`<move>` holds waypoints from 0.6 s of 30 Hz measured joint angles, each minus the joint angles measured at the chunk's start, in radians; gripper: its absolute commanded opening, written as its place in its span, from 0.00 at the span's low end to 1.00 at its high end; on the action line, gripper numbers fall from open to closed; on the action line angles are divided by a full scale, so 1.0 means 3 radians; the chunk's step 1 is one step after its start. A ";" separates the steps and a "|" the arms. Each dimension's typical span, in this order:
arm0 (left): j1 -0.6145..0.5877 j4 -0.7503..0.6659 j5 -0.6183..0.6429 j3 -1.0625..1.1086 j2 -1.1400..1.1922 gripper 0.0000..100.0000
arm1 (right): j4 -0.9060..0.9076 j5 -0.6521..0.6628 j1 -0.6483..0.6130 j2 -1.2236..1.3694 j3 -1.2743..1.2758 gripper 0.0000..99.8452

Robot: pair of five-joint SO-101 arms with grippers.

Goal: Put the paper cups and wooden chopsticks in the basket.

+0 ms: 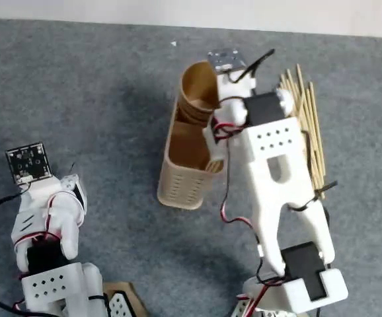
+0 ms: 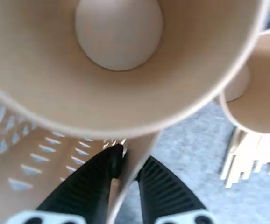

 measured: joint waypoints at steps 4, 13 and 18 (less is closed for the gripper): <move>0.0051 0.0000 0.0000 0.0041 0.0000 0.20 | 0.0000 0.0245 0.0184 0.0005 -0.0082 0.00; 0.0092 0.0000 0.0000 0.0066 0.0000 0.20 | 0.0000 0.0511 0.0266 0.0010 -0.0251 0.00; 0.0092 0.0000 0.0000 0.0066 0.0000 0.20 | 0.0000 0.0542 0.0471 0.0010 -0.0251 0.00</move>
